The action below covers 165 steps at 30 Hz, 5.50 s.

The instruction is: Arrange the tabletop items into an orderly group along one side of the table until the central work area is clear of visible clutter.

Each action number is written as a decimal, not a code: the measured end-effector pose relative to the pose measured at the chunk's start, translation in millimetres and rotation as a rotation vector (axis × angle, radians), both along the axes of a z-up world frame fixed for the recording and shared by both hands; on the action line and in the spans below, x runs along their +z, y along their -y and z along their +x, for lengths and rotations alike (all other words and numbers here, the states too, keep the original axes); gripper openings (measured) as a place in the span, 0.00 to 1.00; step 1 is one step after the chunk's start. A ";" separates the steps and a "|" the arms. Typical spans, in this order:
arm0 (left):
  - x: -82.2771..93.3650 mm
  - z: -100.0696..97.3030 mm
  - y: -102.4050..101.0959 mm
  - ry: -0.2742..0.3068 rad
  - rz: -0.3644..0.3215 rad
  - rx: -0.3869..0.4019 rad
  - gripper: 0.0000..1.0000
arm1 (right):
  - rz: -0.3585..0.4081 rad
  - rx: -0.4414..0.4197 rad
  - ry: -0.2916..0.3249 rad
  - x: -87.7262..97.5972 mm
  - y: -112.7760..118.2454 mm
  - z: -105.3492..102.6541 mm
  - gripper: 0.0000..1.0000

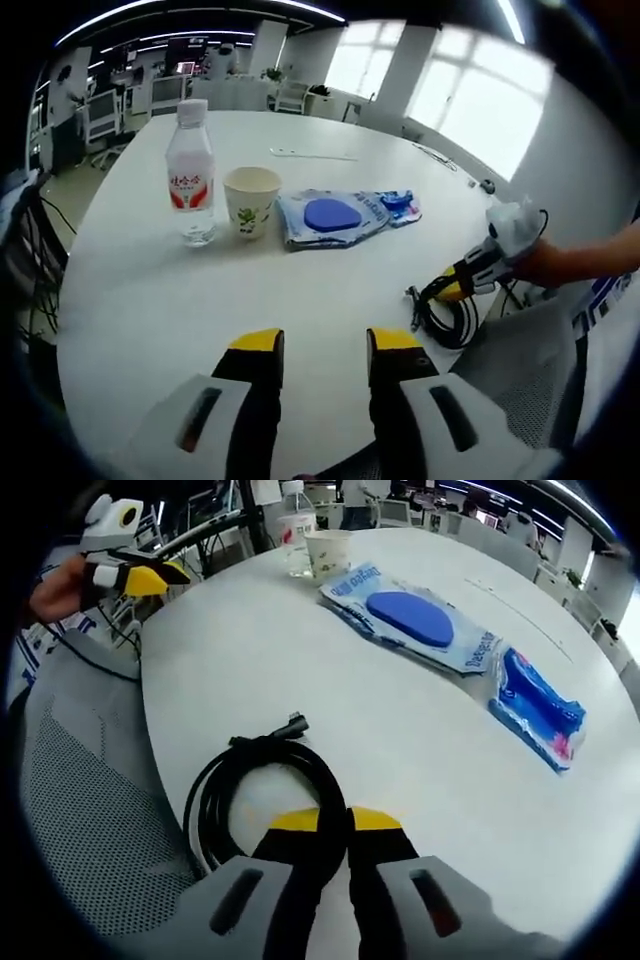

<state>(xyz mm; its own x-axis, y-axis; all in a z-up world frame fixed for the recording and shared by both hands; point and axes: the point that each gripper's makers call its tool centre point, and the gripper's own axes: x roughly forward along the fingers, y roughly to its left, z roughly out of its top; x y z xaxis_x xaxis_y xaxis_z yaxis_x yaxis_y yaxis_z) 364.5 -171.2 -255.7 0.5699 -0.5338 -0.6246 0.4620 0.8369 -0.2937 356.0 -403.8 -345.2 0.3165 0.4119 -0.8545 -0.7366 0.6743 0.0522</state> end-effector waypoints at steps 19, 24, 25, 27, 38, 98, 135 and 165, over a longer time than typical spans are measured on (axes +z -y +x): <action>2.4 2.8 -1.4 0.001 -0.005 -0.001 0.31 | 0.003 -0.010 -0.008 0.5 -1.3 -1.0 0.06; 2.7 2.1 -1.8 0.000 -0.006 0.002 0.31 | 0.009 -0.018 -0.008 3.0 -1.5 -0.7 0.06; 2.6 2.2 -2.0 -0.001 -0.007 0.003 0.31 | 0.010 -0.021 -0.006 2.9 -0.9 -0.2 0.06; 2.0 2.8 -2.3 -0.001 -0.009 0.006 0.31 | 0.011 -0.022 -0.005 3.6 -0.9 0.2 0.06; 3.5 4.8 -1.3 0.002 -0.017 0.011 0.32 | 0.017 -0.023 0.013 10.7 -1.8 8.0 0.06; 6.0 3.7 3.2 0.017 -0.030 0.029 0.33 | 0.076 -0.072 0.133 76.3 18.6 40.0 0.01; 10.1 -5.1 -18.9 0.022 -0.022 0.123 0.33 | 0.061 -0.033 0.146 80.3 20.0 82.3 0.01; 13.5 -5.1 -18.9 0.027 -0.012 0.118 0.33 | 0.062 -0.054 0.142 78.4 30.0 90.0 0.01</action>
